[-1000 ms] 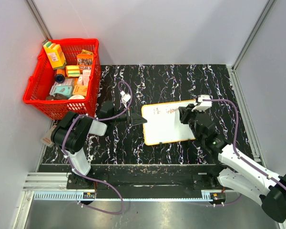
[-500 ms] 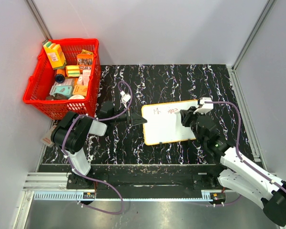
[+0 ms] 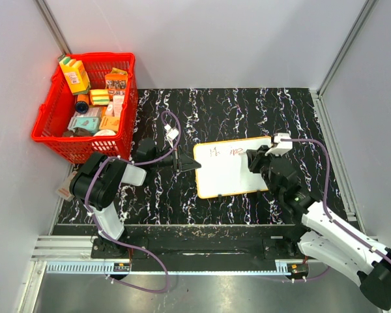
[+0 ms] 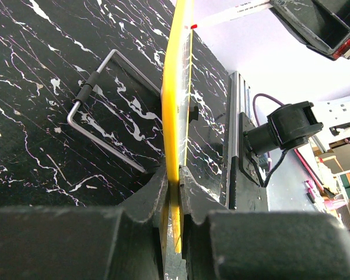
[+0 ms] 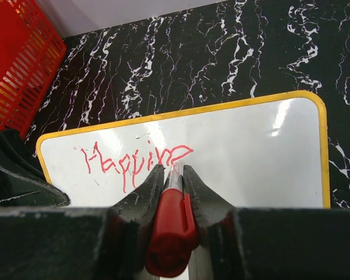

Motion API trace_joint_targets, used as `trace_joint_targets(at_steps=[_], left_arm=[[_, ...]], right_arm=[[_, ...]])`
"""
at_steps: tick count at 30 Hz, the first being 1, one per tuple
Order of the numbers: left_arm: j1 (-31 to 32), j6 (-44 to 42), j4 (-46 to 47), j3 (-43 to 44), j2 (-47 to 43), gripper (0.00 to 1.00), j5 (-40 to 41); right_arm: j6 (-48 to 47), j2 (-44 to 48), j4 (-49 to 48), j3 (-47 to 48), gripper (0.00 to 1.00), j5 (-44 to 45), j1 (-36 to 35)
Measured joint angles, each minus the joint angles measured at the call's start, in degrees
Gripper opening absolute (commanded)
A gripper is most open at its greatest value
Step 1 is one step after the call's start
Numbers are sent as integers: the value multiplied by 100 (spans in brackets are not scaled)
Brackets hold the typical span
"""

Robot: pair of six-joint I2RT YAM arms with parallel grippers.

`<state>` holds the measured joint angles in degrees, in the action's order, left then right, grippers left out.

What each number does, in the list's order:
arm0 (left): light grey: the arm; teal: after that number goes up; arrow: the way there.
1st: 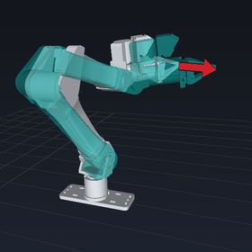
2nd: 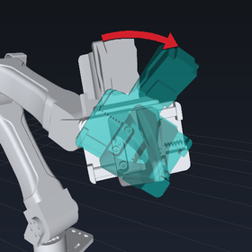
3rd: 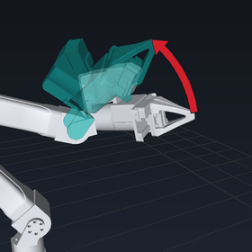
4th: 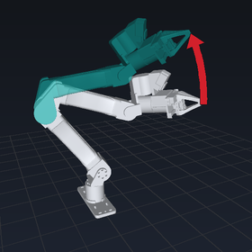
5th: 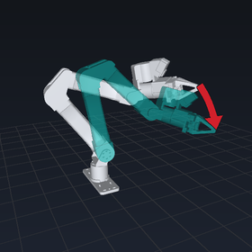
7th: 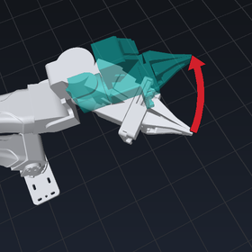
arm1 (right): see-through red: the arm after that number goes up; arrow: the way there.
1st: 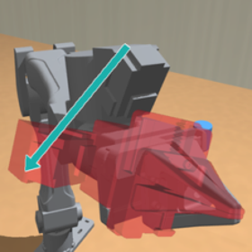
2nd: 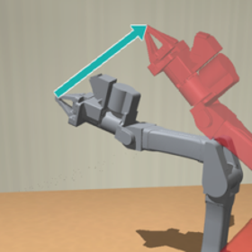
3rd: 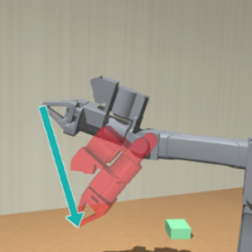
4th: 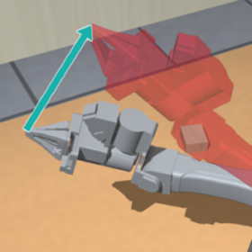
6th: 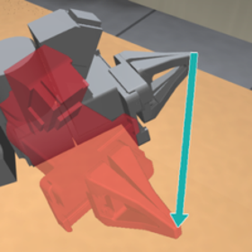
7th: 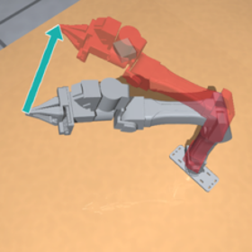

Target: Write a sentence on the whiteboard

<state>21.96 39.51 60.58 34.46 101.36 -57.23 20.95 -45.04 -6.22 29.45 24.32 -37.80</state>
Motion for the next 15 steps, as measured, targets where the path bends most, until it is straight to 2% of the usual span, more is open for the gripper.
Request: trace_joint_targets(at_steps=[15], left_arm=[[0,0,-2,0,0,0,0]], right_arm=[[-15,-297,-304,114,0,15,0]])
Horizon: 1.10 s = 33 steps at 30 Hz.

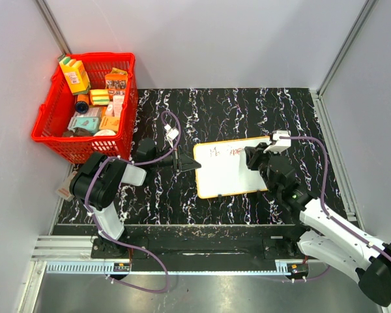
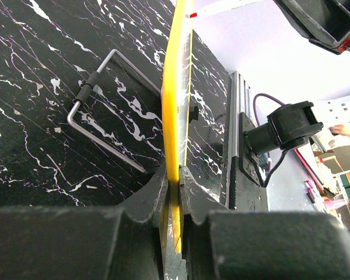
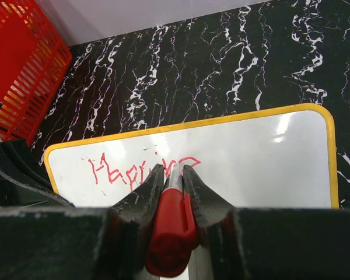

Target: Write a sentence on the whiteboard

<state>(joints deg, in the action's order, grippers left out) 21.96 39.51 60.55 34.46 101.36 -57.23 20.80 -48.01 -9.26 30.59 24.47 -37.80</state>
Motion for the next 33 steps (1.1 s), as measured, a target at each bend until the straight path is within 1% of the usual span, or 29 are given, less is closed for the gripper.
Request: trace_joint_targets(at_steps=[11,23,33], left_arm=[[0,0,0,0,0,0,0],[0,0,0,0,0,0,0],[0,2,-2,0,0,0,2]], right_arm=[[11,7,96,-2,0,-15,0],[46,275,402,-142,0,9,0],[50,299,542,-122,0,304,0]])
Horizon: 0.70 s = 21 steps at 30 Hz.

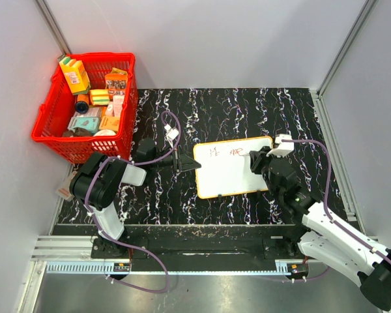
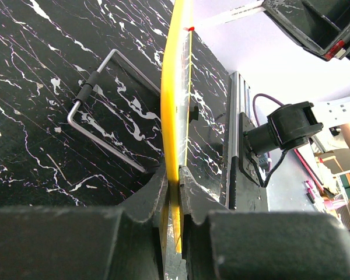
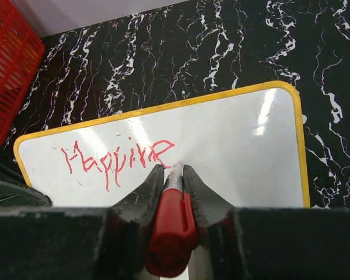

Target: Write a sentence on the whiteboard

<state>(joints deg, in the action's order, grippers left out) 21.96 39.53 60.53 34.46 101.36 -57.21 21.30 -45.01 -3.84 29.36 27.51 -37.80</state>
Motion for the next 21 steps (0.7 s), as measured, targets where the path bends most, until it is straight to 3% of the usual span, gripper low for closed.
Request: trace_joint_targets(at_steps=[21], left_arm=[[0,-2,4,0,0,0,-2]], right_arm=[[-225,-212,-105,363,0,299,162]])
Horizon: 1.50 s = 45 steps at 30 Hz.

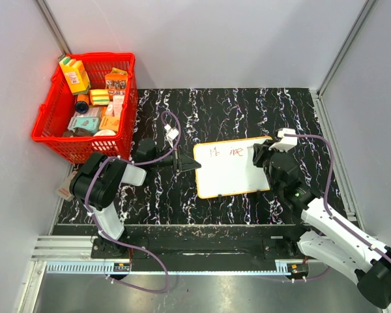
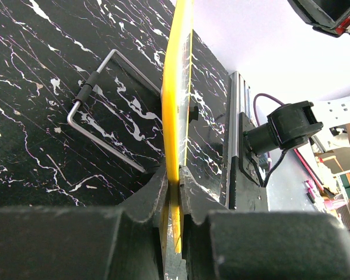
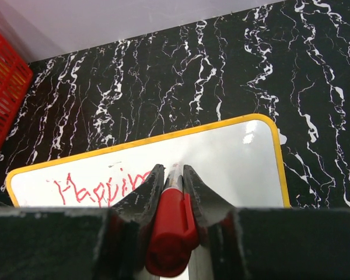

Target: Write a sentence on the whiteboard

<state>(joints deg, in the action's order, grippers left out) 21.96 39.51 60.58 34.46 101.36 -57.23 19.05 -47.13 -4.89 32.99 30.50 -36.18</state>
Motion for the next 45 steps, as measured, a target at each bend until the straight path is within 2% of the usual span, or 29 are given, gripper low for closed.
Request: trace_joint_targets(at_steps=[23,45], left_arm=[[0,2,0,0,0,0,0],[0,2,-2,0,0,0,0]], right_arm=[[63,-144,-127,-9,0,-455,111],[225,236,177,-273,0,-420,116]])
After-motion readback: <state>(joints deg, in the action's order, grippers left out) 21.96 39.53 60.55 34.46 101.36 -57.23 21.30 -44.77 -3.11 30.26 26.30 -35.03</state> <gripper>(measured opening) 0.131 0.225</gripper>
